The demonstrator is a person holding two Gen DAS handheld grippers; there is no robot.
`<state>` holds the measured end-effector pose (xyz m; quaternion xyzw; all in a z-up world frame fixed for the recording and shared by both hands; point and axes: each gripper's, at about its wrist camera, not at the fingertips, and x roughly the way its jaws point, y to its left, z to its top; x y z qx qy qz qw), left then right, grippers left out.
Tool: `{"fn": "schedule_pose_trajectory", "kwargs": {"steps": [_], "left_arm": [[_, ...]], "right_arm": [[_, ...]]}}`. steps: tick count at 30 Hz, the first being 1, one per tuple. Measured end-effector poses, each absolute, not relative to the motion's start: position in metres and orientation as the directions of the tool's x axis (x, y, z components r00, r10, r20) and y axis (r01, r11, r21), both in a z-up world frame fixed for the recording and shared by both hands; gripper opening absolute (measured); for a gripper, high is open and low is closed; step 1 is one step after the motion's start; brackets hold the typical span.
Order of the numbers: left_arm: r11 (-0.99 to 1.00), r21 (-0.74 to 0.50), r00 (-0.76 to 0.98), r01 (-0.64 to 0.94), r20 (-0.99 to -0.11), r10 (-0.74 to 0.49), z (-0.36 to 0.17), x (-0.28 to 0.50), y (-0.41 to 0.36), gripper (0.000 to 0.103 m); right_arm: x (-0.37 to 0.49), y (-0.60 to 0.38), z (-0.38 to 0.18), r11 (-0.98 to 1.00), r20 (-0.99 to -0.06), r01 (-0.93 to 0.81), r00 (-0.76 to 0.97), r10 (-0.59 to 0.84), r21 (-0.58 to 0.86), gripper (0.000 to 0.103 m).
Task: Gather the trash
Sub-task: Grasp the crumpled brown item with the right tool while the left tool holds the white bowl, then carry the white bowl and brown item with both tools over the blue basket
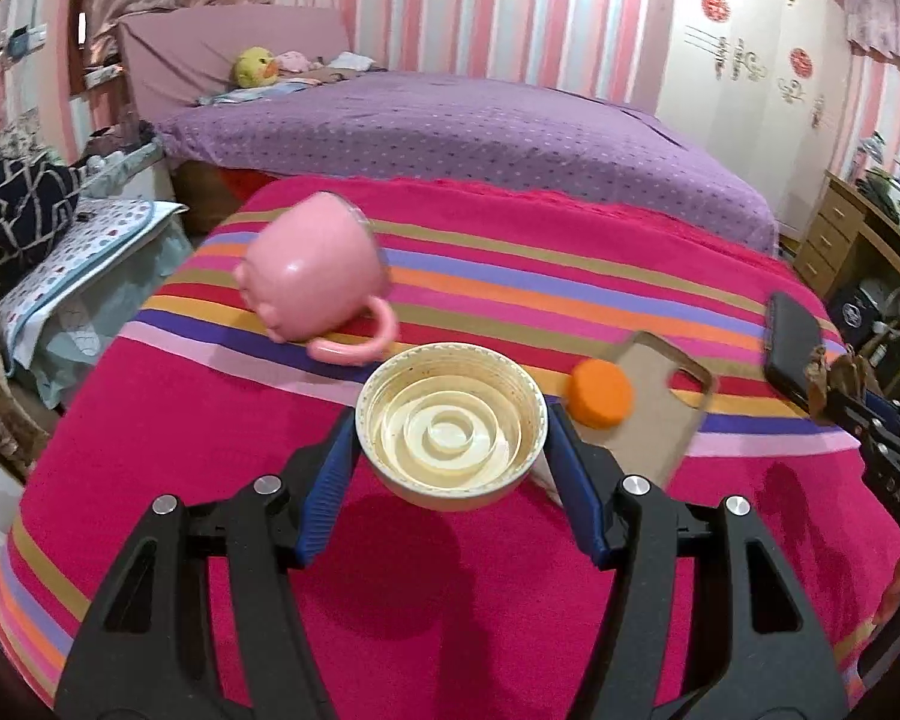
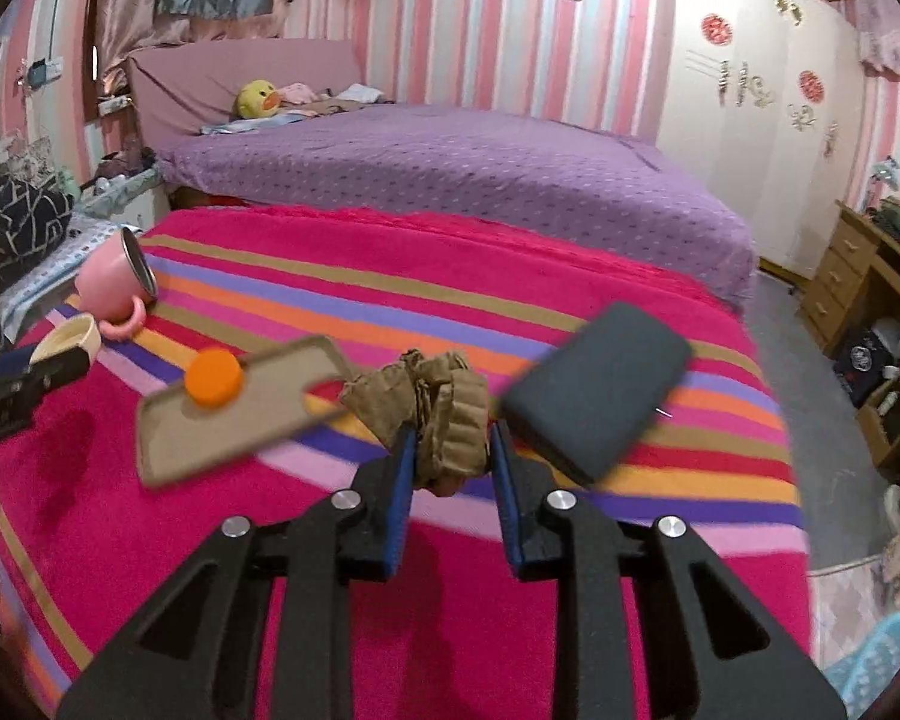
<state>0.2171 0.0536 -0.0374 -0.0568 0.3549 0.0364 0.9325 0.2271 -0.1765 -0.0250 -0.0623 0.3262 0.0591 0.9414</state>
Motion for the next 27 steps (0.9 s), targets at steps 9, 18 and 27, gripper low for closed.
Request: {"fn": "schedule_pose_trajectory", "kwargs": {"steps": [9, 18, 27], "left_arm": [[0.995, -0.08, 0.757, -0.054, -0.653, -0.012, -0.035, 0.201, 0.023, 0.061], [0.997, -0.069, 0.791, -0.043, -0.612, -0.008, -0.025, 0.174, 0.006, 0.061], [0.999, -0.032, 0.814, 0.013, -0.58, -0.03, -0.029, 0.127, -0.032, 0.061]], "right_arm": [[0.171, -0.228, -0.025, 0.993, -0.619, -0.07, 0.785, -0.002, -0.092, 0.025], [0.134, -0.251, -0.03, 0.998, -0.625, -0.023, 0.78, -0.02, -0.06, 0.025], [0.099, -0.286, -0.016, 0.999, -0.597, 0.022, 0.801, -0.04, -0.037, 0.025]]}}
